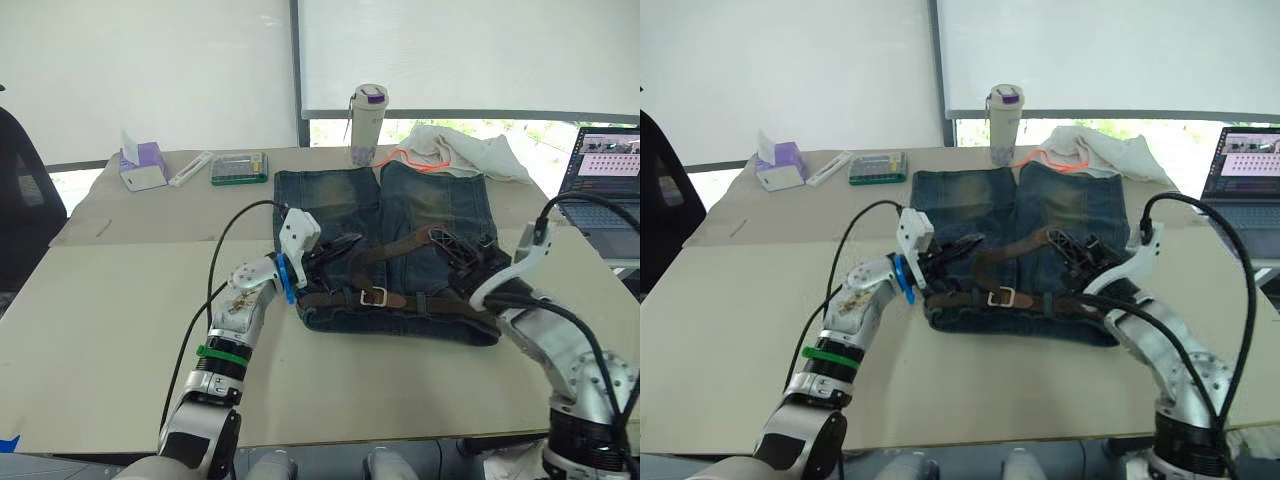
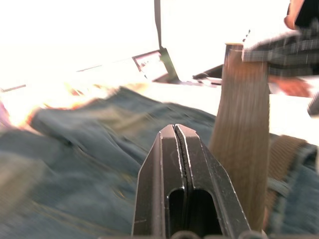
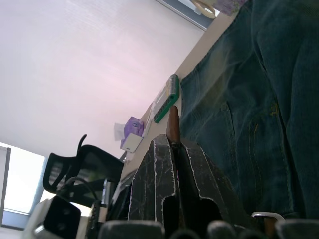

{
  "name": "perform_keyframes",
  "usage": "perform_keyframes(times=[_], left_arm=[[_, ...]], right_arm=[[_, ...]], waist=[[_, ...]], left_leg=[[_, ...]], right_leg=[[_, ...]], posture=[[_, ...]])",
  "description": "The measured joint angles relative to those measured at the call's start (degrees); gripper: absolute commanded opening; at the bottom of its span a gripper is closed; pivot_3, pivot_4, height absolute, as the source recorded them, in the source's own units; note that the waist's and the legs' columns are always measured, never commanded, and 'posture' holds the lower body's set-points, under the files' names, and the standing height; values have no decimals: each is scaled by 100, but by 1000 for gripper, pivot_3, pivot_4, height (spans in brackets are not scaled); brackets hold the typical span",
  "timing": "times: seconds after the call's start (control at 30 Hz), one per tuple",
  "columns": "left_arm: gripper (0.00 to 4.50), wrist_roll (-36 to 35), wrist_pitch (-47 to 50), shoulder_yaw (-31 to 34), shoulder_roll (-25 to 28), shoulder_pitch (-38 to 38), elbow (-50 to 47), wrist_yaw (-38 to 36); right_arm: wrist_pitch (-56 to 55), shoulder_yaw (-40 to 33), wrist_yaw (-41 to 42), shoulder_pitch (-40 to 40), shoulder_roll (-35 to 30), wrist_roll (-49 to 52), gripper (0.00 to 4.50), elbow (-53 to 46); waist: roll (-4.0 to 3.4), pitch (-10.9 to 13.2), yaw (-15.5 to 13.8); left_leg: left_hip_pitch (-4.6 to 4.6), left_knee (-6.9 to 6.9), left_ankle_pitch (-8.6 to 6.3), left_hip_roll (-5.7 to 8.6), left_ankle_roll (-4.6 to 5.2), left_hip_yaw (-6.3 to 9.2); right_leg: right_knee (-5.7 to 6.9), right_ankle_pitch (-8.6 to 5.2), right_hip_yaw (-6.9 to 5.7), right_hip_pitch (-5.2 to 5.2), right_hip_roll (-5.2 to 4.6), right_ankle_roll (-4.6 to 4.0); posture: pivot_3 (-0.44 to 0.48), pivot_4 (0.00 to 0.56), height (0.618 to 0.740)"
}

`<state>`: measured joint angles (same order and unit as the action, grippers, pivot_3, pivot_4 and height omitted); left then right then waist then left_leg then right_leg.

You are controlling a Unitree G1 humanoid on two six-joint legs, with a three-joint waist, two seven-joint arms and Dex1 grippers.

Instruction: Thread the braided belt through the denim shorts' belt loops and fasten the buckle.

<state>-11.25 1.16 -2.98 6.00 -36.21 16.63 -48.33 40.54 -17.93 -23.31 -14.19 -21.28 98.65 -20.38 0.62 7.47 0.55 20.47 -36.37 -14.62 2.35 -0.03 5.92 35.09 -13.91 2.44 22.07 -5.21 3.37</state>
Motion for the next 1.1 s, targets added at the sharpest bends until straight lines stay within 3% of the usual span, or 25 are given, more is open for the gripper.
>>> perform_keyframes(times=[0.2, 0.3, 0.5, 0.9, 1.1], left_arm=[[8, 731, -813, -450, 216, 206, -284, 531], [730, 1497, -1682, -754, 417, 216, -171, 962], [2779, 2168, -2243, -1160, 391, 366, -64, 1551], [2779, 2568, -2455, -1598, 455, 541, -139, 1871], [2779, 2988, -2476, -1580, 537, 501, -132, 2492]], right_arm=[[-438, 176, -417, -50, 496, -117, 0, -2], [-552, 326, -530, -68, 652, -191, 0, -34], [-587, 504, -538, -77, 742, -413, 0, -129], [-673, 583, -481, -78, 835, -533, 0, -211], [-675, 590, -476, -74, 854, -535, 0, -246]], waist=[[-3, -2, 14], [-4, -2, 13], [-5, -3, 11], [-6, -3, 20], [-6, -3, 19]], left_leg=[[-4, 2, 0, -2, 0, -1], [-4, 5, 0, -2, 0, -1], [-3, 4, 0, -1, 0, -1], [-4, 5, 0, -3, 1, -1], [-4, 5, 0, -3, 1, 0]], right_leg=[[1, 1, 1, 2, 6, -2], [1, 2, 2, 3, 6, -4], [1, 2, 1, 3, 4, -4], [2, 2, 1, 4, 7, -4], [3, 2, 0, 4, 7, -3]], posture=[[0, 150, 740], [0, 150, 740], [0, 150, 740], [0, 150, 740], [0, 150, 740]])
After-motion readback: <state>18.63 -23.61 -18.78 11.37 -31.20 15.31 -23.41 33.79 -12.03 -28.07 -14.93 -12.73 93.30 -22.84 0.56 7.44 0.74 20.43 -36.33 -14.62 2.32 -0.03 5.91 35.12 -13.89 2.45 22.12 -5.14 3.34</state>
